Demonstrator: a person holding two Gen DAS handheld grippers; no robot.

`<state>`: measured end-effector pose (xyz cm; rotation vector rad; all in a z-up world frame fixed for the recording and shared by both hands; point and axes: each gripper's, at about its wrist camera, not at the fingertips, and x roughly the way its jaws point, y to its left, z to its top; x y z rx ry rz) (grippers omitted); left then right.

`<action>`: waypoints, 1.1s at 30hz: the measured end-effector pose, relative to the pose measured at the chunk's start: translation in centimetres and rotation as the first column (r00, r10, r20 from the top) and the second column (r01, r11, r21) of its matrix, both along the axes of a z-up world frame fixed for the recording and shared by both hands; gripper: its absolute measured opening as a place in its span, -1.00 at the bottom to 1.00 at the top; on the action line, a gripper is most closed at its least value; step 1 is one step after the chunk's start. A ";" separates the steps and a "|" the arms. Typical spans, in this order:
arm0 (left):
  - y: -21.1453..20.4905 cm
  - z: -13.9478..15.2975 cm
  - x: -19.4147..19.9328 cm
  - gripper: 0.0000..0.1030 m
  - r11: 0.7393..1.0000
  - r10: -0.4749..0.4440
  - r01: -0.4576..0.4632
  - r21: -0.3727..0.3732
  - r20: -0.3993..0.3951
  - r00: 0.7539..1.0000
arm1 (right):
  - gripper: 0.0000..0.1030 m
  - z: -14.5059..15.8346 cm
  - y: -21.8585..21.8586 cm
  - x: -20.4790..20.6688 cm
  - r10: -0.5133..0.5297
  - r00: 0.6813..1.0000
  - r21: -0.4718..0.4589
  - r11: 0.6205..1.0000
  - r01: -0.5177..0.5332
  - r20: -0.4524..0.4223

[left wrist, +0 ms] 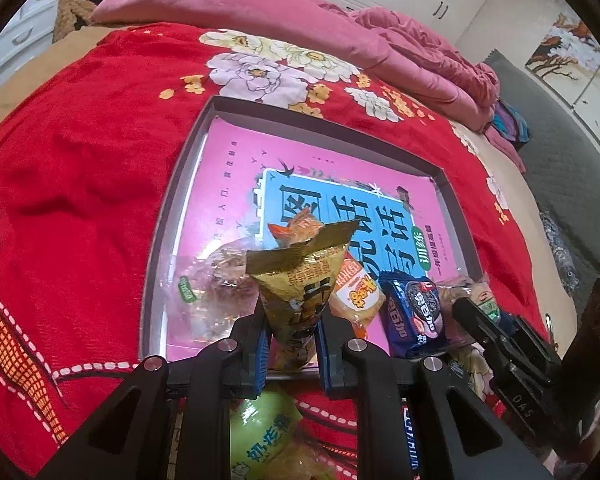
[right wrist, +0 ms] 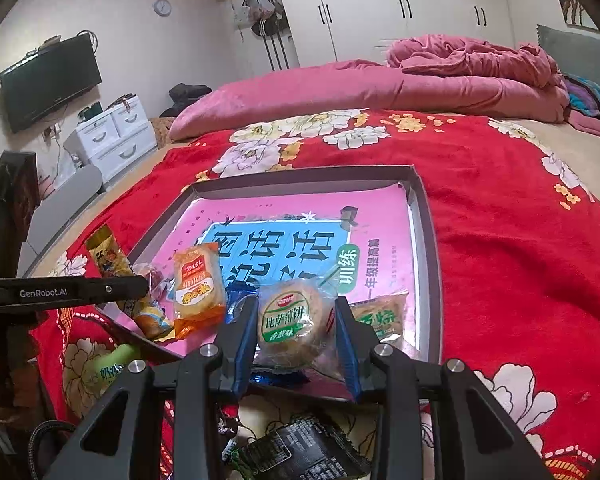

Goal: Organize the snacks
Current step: 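Lower the round pastry into the box with right while left lowers the gold bag, then open the left gripper to release the gold bag into the box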

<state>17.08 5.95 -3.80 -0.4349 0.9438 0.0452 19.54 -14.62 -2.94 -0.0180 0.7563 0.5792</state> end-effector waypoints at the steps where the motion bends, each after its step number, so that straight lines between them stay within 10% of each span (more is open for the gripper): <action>1: -0.1 0.0 0.0 -0.62 1.000 -0.001 0.001 0.002 0.000 1.000 | -0.28 0.0 0.1 0.0 0.002 1.000 -0.002 1.000 -0.002 0.001; 33: 0.6 0.1 0.0 -0.61 1.000 0.021 -0.021 -0.004 -0.003 1.000 | -0.27 0.0 -0.8 0.0 -0.021 1.000 0.025 0.999 0.021 -0.020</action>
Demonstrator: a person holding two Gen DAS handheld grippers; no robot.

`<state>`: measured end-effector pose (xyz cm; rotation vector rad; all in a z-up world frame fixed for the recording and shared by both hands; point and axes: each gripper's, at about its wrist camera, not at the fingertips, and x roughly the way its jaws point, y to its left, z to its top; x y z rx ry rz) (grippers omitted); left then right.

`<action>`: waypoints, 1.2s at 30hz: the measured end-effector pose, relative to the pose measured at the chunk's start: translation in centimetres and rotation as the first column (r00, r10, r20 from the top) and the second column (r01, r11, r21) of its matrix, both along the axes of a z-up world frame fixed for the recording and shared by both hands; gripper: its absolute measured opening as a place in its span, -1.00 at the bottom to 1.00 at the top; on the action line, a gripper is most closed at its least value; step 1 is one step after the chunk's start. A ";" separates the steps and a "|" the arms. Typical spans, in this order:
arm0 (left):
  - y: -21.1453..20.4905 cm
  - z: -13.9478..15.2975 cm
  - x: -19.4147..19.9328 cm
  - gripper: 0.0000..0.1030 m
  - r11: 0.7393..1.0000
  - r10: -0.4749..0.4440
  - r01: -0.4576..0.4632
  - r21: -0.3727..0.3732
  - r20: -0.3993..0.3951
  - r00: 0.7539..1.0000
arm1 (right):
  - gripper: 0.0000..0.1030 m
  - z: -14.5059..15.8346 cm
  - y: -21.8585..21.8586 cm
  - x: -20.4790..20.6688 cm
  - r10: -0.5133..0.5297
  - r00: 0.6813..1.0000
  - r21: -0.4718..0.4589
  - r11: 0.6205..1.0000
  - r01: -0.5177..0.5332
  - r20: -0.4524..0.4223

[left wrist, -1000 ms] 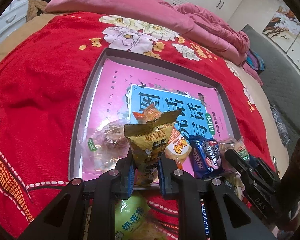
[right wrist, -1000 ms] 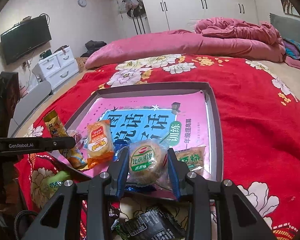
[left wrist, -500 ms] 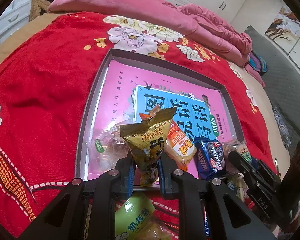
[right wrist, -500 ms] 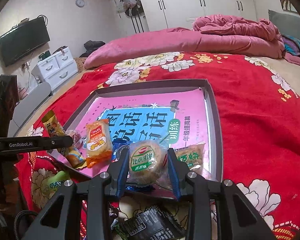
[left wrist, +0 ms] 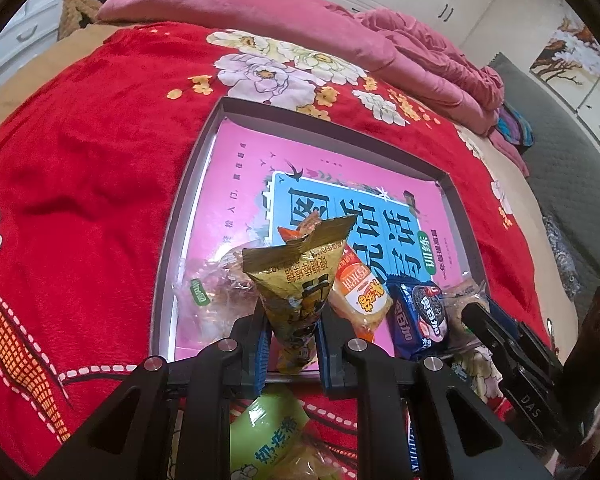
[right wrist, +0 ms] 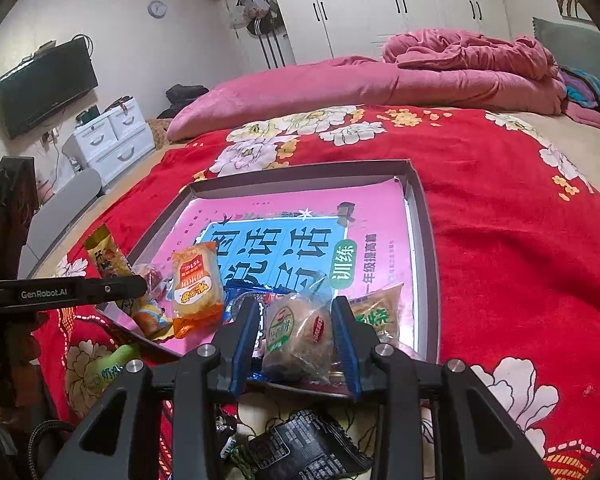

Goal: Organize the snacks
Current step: 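Open the left gripper to release the gold bag into the box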

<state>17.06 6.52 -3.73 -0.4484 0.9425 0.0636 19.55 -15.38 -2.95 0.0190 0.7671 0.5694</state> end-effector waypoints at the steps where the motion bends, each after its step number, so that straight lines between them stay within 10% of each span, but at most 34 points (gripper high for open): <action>1: 0.0 0.0 0.0 -0.61 1.000 0.002 -0.002 -0.003 0.001 1.000 | -0.27 0.0 -0.1 0.0 -0.001 1.000 0.003 1.000 0.001 0.000; 36: 0.2 1.2 -0.7 -0.04 1.000 0.012 -0.011 -0.013 0.034 0.999 | -0.18 1.0 -1.9 0.0 -0.060 0.998 0.026 0.998 0.060 0.008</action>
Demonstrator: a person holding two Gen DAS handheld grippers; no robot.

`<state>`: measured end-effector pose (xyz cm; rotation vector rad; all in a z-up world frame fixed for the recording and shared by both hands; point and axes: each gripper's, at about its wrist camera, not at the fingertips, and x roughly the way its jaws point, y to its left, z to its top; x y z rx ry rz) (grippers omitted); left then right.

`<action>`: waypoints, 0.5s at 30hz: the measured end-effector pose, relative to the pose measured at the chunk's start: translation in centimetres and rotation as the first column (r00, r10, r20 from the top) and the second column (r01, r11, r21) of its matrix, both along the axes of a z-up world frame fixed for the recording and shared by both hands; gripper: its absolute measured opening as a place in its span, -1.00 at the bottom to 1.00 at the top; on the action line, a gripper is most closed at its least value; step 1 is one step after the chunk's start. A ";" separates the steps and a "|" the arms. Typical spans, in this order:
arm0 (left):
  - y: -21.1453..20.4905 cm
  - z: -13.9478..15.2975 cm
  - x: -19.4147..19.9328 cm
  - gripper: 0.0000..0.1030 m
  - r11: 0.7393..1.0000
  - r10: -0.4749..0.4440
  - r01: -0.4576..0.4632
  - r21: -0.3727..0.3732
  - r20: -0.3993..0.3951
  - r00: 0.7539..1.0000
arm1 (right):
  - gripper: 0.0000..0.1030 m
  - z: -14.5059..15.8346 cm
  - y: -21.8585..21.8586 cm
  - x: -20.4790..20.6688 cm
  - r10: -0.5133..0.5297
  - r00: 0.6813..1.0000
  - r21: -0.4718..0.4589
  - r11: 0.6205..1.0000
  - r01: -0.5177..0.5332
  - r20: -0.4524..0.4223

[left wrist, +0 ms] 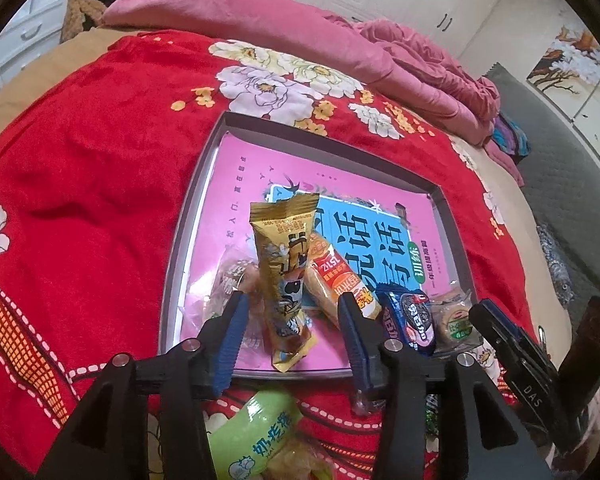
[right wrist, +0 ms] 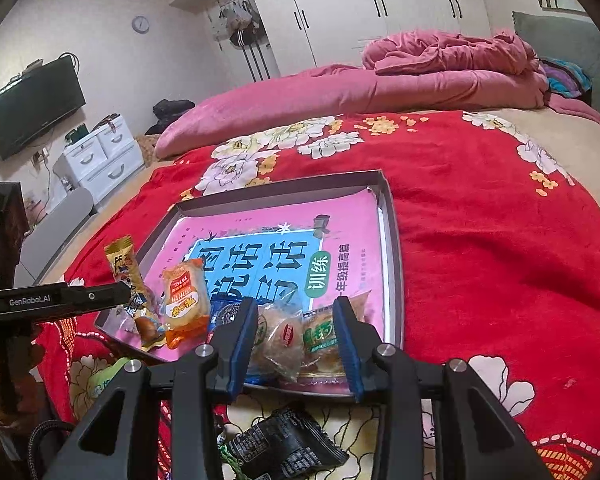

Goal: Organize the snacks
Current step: 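Open the left gripper to release the gold bag into the box, then withdraw both grippers from the box to the snacks beside it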

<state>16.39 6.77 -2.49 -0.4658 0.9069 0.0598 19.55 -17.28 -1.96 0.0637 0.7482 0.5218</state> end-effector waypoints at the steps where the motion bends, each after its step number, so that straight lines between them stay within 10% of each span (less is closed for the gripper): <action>1: 0.0 0.1 0.0 -0.03 1.000 -0.002 0.002 0.000 0.004 1.000 | -0.17 0.0 0.0 0.0 -0.001 1.000 0.000 1.000 0.001 0.001; 15: -0.6 1.6 -1.0 0.25 1.000 -0.006 0.004 0.026 0.045 0.999 | 0.02 0.8 -0.6 -0.2 -0.028 0.999 0.009 1.000 0.028 0.029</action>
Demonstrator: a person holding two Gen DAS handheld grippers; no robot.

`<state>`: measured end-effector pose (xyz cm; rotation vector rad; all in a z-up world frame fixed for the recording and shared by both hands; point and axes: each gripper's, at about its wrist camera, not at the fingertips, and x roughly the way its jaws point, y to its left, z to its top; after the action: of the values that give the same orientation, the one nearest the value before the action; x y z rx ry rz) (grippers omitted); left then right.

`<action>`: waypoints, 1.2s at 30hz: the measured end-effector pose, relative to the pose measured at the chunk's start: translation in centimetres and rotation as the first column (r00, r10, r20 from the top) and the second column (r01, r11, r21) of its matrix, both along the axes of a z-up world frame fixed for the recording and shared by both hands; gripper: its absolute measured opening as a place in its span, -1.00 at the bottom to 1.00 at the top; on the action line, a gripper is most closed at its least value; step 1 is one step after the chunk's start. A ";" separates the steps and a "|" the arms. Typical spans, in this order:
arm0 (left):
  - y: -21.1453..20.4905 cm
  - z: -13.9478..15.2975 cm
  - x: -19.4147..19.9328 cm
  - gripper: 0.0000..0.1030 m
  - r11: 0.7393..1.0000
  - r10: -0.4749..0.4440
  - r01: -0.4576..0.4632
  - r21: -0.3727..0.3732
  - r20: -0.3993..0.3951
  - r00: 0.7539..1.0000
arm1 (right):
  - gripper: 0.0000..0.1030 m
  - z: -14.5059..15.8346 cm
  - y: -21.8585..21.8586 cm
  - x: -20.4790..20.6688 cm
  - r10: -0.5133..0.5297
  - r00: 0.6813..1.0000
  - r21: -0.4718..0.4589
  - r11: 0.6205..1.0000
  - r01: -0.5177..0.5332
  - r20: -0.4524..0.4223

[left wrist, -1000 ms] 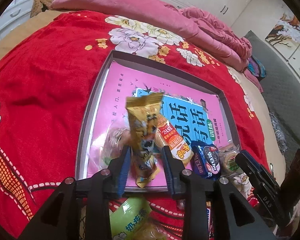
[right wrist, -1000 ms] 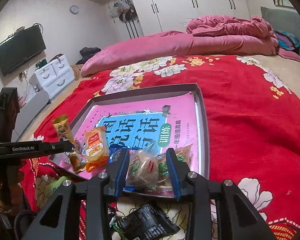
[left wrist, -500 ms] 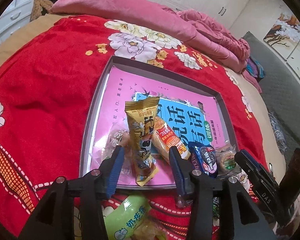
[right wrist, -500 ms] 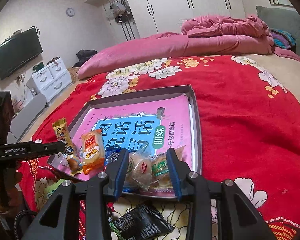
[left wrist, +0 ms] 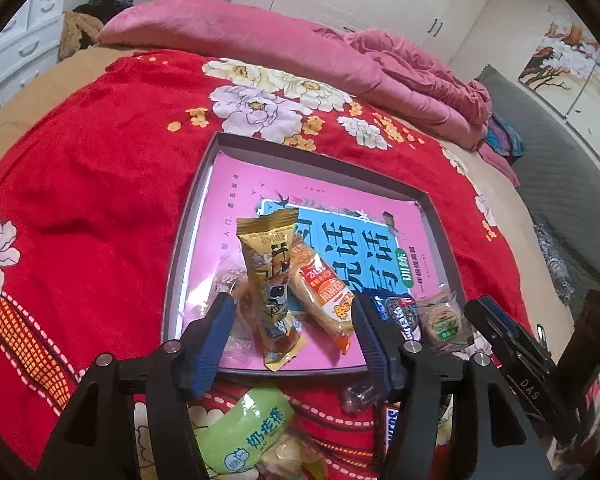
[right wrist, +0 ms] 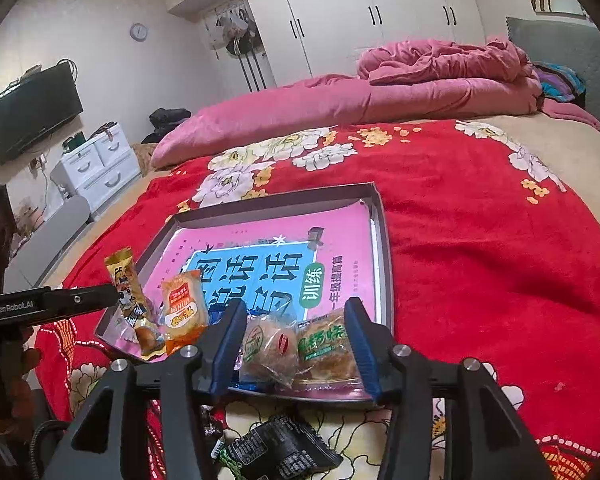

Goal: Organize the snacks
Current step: 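Withdraw both grippers from the box to the snacks beside it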

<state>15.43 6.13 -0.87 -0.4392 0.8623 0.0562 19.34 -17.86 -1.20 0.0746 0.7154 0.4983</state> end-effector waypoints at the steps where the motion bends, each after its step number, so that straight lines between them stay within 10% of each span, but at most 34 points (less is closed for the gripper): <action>1: 0.0 0.0 0.0 0.29 1.000 0.001 -0.001 -0.005 -0.001 1.000 | 0.03 0.0 0.0 0.0 -0.002 1.000 0.001 1.000 0.002 0.001; 36: -3.1 0.0 -1.5 0.38 0.996 -0.094 0.094 -0.002 -0.019 0.995 | 0.27 1.5 -0.4 -2.2 0.027 0.999 -0.006 1.000 -0.027 0.043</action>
<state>13.96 3.05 -0.88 -0.3989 0.9011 -0.0267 17.17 -18.22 0.27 0.0488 0.6765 0.5221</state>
